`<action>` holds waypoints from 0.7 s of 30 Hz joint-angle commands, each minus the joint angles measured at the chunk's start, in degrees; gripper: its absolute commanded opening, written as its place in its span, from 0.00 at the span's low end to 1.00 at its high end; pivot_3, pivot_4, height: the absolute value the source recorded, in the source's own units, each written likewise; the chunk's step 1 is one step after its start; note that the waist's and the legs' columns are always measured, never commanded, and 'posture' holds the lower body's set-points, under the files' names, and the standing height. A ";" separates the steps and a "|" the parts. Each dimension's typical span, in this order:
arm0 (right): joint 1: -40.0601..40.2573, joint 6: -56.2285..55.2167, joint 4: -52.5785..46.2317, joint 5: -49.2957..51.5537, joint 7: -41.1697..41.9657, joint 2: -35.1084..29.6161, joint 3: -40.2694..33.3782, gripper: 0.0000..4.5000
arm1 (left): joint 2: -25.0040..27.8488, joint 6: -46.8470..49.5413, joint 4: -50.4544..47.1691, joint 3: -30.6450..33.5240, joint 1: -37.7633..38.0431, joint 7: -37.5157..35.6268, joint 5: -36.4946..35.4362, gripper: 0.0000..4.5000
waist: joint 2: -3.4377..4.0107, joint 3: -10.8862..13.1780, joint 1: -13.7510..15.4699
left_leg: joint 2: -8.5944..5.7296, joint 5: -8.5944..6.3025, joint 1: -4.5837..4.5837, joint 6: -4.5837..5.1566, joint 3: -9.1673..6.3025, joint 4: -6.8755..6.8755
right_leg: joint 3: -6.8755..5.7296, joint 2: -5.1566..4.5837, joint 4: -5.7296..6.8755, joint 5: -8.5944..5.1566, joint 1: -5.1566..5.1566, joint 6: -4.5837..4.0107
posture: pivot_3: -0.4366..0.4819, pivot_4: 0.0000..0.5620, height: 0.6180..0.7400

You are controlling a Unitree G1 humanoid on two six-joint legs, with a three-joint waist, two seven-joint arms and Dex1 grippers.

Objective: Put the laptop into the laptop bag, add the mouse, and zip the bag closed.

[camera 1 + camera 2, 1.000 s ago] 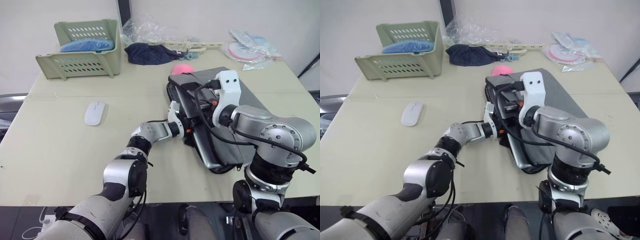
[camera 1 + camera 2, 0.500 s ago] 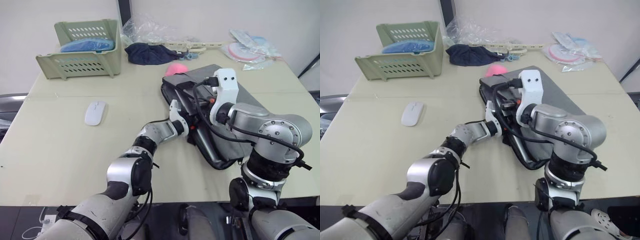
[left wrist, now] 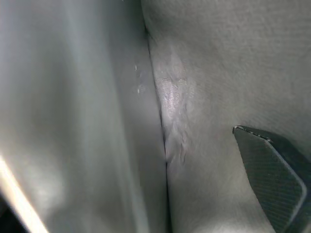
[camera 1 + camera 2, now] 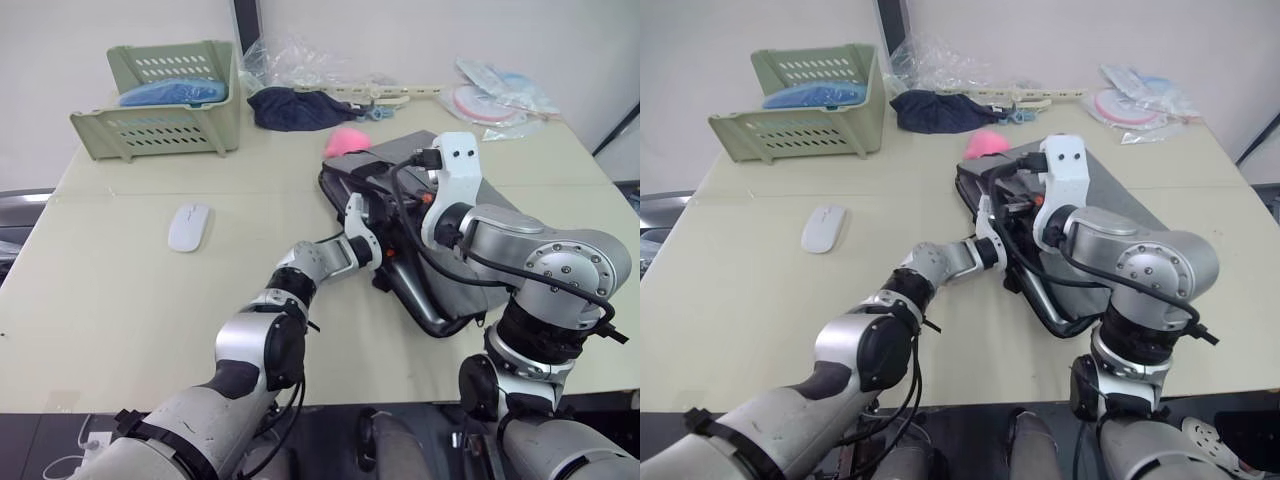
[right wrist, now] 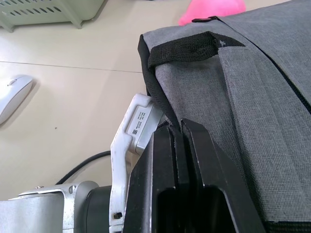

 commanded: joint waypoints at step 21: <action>1.63 0.33 0.67 2.18 0.93 -1.61 -0.10 0.00 | 9.06 26.86 -41.92 -5.59 18.29 3.36 -3.70 1.00 | 0.00 0.00 -1.06 | 0.03 0.00 0.00 0.00 -0.09 0.01 | 0.01 0.03 0.00 0.00 -0.01 0.00 | 0.48 0.27 1.00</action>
